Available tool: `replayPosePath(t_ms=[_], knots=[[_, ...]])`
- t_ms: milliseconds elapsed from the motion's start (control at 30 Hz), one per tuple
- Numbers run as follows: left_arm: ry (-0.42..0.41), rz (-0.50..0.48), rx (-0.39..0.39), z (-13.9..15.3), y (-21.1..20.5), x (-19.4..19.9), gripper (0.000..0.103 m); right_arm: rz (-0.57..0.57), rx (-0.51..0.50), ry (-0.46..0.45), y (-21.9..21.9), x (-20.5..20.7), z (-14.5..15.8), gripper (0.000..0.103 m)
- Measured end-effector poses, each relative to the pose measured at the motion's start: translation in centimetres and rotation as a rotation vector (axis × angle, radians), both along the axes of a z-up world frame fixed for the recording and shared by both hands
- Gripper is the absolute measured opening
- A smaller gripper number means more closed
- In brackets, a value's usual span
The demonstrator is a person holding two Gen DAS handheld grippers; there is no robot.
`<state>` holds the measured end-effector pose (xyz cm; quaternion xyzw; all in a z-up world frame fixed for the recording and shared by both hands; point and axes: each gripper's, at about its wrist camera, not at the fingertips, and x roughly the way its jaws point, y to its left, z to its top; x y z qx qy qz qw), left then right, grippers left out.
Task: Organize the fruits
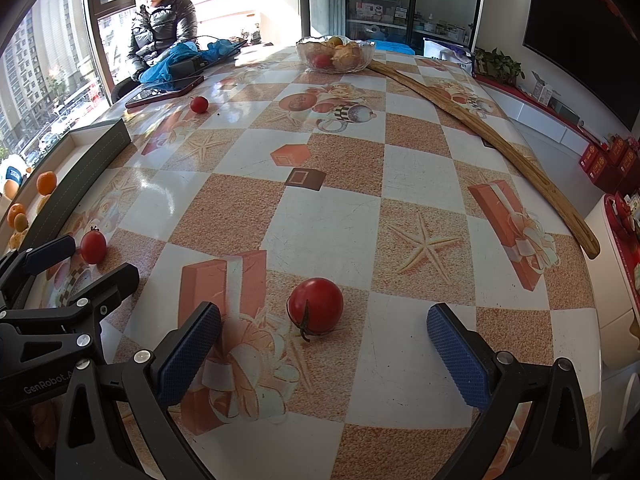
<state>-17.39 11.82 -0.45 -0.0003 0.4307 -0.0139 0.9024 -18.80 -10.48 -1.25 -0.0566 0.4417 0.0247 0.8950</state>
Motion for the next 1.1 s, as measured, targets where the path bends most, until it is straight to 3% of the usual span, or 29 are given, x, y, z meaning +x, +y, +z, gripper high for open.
replayPosePath(t_ms=[1100], knots=[[0.002,0.0,0.0,0.03,0.01,0.08,0.098,-0.001,0.0,0.0,0.0,0.01,-0.02,0.103]])
